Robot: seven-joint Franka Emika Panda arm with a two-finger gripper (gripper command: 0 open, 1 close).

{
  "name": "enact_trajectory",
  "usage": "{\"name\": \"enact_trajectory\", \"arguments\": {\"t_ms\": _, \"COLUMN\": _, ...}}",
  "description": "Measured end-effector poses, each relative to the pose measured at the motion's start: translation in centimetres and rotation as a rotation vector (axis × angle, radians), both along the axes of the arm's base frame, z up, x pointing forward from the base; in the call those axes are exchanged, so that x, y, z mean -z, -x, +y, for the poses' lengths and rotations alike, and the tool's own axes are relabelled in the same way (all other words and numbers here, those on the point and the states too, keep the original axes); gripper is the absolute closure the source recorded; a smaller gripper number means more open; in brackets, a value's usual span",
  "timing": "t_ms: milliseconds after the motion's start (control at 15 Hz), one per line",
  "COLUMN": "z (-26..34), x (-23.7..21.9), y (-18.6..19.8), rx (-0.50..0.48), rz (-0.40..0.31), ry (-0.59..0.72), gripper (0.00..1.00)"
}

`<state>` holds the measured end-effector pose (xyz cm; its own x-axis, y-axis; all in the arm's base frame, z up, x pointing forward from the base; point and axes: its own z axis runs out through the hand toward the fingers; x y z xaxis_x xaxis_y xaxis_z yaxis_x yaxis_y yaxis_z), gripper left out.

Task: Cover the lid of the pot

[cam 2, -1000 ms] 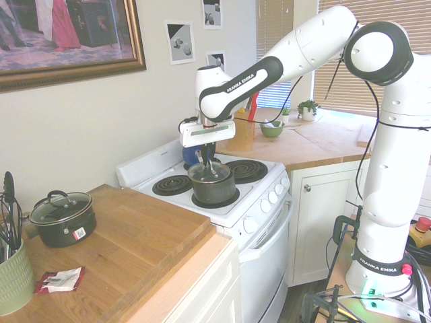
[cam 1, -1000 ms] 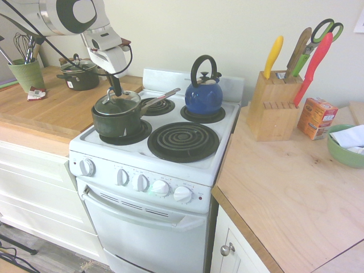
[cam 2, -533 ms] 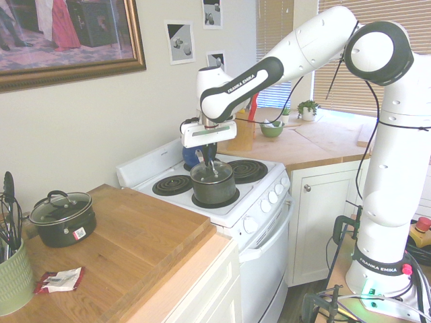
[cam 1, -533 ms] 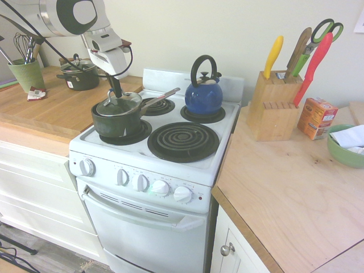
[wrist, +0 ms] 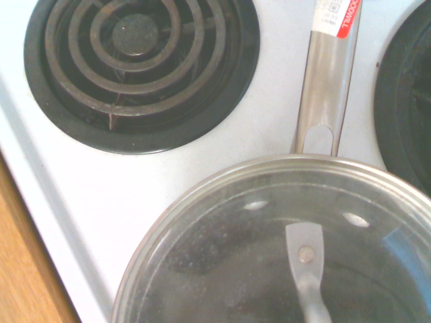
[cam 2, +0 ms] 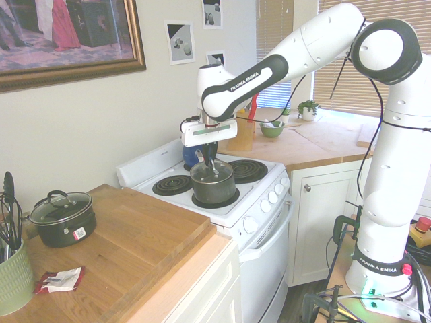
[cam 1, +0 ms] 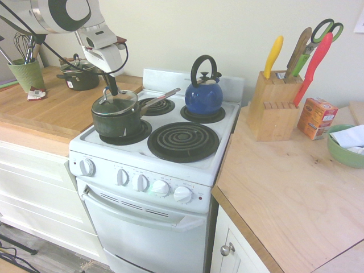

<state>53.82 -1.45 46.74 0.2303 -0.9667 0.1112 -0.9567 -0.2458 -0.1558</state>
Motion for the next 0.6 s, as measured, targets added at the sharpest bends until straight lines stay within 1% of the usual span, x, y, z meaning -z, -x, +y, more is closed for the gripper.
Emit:
{"name": "enact_trajectory", "arguments": {"t_ms": 200, "z": 0.07, "x": -0.25, "y": 0.23, "rx": -0.002, "rz": 0.002, "ry": 0.001, "gripper": 1.00}}
{"name": "enact_trajectory", "arguments": {"t_ms": 600, "z": 0.12, "x": 0.69, "y": 0.76, "rx": -0.014, "rz": 0.031, "ry": 0.022, "gripper": 1.00}}
